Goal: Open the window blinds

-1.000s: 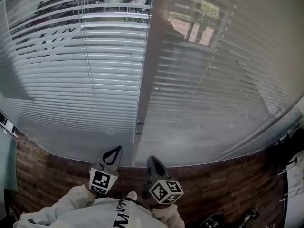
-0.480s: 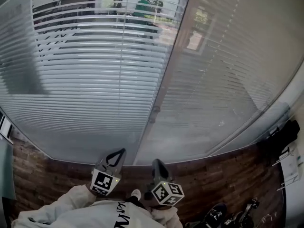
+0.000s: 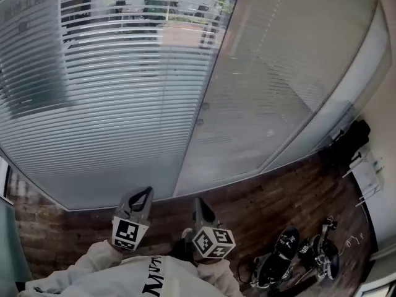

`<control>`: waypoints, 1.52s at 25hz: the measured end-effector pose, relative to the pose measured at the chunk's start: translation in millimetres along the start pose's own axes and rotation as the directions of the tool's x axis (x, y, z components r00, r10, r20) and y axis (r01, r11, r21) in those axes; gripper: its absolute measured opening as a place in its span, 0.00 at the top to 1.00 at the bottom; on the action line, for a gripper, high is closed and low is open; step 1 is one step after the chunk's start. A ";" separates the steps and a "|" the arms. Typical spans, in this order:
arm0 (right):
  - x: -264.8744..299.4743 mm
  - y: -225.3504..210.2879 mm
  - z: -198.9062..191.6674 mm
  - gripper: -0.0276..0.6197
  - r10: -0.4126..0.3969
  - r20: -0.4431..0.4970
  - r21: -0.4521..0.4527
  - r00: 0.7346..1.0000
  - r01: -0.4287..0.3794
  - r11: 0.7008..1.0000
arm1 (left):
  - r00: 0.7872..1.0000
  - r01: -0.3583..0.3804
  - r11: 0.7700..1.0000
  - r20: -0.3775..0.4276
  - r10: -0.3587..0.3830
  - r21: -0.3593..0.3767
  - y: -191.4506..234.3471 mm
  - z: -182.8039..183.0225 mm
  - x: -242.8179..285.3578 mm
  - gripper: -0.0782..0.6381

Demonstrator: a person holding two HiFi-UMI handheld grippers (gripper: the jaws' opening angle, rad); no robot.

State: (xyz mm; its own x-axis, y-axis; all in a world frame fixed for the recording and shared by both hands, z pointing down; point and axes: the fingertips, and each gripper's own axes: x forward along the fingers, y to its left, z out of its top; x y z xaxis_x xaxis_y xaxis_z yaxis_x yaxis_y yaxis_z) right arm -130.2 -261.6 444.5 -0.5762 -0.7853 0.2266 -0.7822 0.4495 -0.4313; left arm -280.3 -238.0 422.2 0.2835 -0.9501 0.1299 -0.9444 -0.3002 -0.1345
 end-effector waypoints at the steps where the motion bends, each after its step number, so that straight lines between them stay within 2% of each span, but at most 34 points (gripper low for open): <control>1: -1.5 3.7 -1.9 0.96 -0.010 -0.001 -0.002 1.000 0.010 1.000 | 1.000 0.008 1.000 0.002 -0.008 -0.006 1.7 0.1 -3.4 0.89; 10: -38.1 2.4 -9.2 0.96 -0.113 -0.051 0.016 0.992 0.114 0.993 | 0.996 0.084 0.995 -0.015 -0.085 -0.044 -14.0 10.7 -15.5 0.89; 17: -63.9 -4.8 -16.8 0.96 -0.123 -0.070 0.031 0.990 0.125 0.992 | 0.992 0.123 0.991 -0.025 -0.124 -0.061 -48.2 5.9 -20.3 0.89; 27: -86.9 -11.9 -10.3 0.96 -0.088 -0.071 -0.009 0.994 0.088 0.996 | 0.996 0.089 0.994 -0.024 -0.091 -0.055 -73.7 13.6 -27.9 0.89; 32: -95.4 -14.6 -3.3 0.96 -0.072 -0.071 -0.004 0.995 0.072 0.997 | 0.996 0.084 0.995 -0.025 -0.086 -0.050 -85.3 23.4 -27.7 0.89; 38: -103.1 -25.7 -7.1 0.96 -0.071 -0.072 0.001 0.995 0.072 0.997 | 0.997 0.074 0.996 -0.031 -0.076 -0.051 -96.2 17.4 -28.9 0.89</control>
State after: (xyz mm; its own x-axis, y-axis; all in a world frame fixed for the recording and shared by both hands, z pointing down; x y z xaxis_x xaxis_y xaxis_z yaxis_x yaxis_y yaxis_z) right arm -52.4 -189.2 438.4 -0.5345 -0.7826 0.3192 -0.8212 0.3915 -0.4152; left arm -194.8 -183.2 414.3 0.3488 -0.9216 0.1700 -0.9281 -0.3649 -0.0739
